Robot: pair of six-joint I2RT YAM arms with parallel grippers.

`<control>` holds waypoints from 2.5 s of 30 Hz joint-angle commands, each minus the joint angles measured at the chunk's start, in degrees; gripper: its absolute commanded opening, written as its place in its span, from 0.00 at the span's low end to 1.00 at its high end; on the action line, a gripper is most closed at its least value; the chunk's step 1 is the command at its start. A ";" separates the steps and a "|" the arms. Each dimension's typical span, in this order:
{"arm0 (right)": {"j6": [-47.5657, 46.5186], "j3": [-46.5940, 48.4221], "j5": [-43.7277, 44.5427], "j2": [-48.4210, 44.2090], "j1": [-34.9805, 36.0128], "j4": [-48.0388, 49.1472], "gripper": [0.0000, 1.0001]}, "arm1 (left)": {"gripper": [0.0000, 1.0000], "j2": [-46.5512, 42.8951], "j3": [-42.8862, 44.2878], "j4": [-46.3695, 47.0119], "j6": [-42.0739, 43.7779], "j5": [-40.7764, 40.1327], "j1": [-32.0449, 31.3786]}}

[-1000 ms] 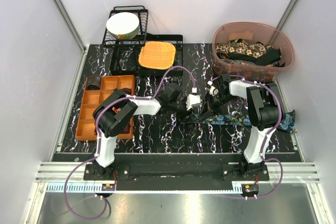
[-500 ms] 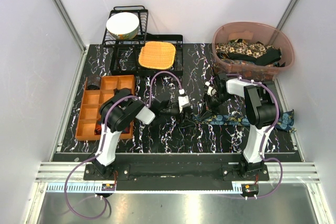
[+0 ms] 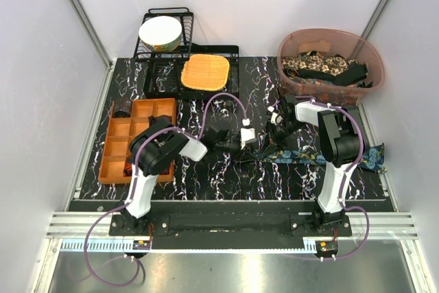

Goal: Roll the ties
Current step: Roll the tie at the center of the board.

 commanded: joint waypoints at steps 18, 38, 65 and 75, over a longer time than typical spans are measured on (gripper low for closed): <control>3.48 -2.49 -10.63 -5.68 -1.15 11.12 0.46 | 0.15 -2.41 18.60 -69.65 22.12 -25.02 -3.04; 4.72 -5.48 -10.21 -6.20 -0.35 12.88 0.46 | 0.13 -2.23 19.40 -69.83 18.17 -26.08 -3.21; 3.31 -0.64 10.28 1.62 0.34 4.09 0.07 | 0.21 -8.20 13.42 -55.34 12.02 -21.34 1.18; 1.30 -0.47 4.85 -1.61 0.34 4.27 0.08 | 0.07 -5.14 14.74 -56.38 13.15 -18.70 1.53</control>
